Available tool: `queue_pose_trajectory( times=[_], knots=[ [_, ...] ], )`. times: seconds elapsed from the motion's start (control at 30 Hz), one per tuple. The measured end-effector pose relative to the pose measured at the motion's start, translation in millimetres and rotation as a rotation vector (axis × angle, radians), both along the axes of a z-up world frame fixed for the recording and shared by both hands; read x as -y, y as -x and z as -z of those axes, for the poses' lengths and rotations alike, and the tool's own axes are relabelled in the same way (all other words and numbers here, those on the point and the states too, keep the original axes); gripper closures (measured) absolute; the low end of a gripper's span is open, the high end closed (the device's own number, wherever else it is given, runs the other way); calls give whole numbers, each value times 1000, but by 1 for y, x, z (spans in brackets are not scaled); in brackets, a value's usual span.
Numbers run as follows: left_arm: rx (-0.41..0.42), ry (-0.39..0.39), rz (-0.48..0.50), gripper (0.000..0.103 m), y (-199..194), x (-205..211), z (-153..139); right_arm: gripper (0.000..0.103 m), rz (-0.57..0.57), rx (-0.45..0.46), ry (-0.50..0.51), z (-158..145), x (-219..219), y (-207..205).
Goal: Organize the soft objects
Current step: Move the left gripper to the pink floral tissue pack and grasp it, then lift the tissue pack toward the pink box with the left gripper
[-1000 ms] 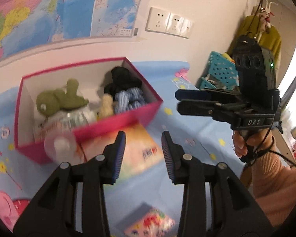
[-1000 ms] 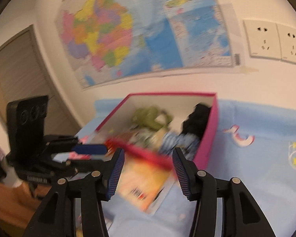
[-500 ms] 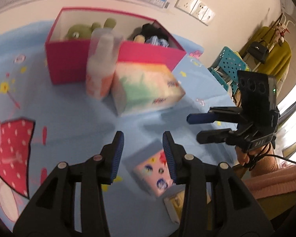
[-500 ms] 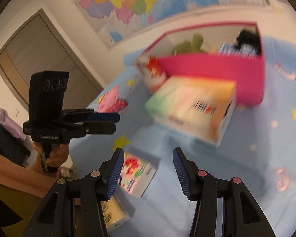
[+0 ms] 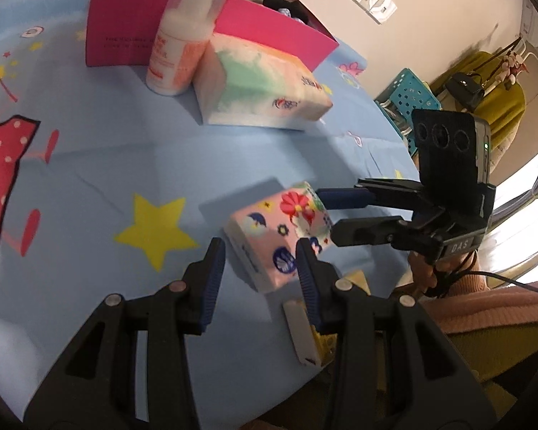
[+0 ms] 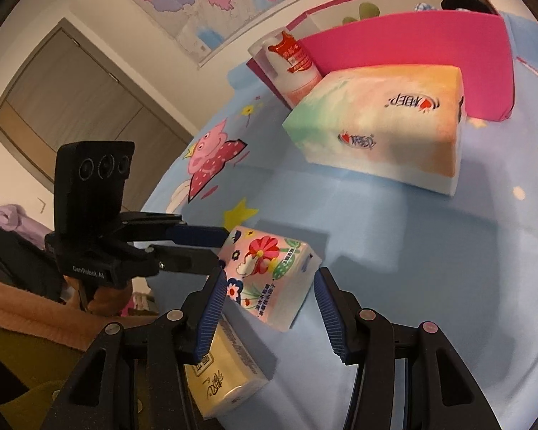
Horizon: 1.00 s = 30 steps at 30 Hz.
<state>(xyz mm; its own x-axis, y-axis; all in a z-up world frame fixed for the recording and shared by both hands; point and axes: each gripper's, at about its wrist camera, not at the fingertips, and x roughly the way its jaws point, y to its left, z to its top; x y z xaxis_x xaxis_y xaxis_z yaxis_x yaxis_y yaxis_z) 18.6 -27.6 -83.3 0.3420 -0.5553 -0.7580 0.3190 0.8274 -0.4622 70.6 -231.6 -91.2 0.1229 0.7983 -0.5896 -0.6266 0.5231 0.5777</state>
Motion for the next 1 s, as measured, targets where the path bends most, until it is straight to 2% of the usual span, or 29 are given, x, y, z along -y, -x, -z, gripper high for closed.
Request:
queue_pose_trajectory(
  times=[0.13,0.2,0.3,0.57,1.0],
  knots=[
    [-10,15,13,62,1,4,2,61,3,-12,-1,5,-4,-4],
    [-16,16,23,69,0,6,3,66,8,-16,1,7,-6,-2],
    [-13,18,23,69,-2,8,3,70,21,-20,3,9,-6,-4],
    [24,23,33,69,-7,12,-8,70,56,10,12,2,-1,0],
    [129,13,32,69,-23,13,-42,70,102,112,-10,-36,7,-6]
  ],
)
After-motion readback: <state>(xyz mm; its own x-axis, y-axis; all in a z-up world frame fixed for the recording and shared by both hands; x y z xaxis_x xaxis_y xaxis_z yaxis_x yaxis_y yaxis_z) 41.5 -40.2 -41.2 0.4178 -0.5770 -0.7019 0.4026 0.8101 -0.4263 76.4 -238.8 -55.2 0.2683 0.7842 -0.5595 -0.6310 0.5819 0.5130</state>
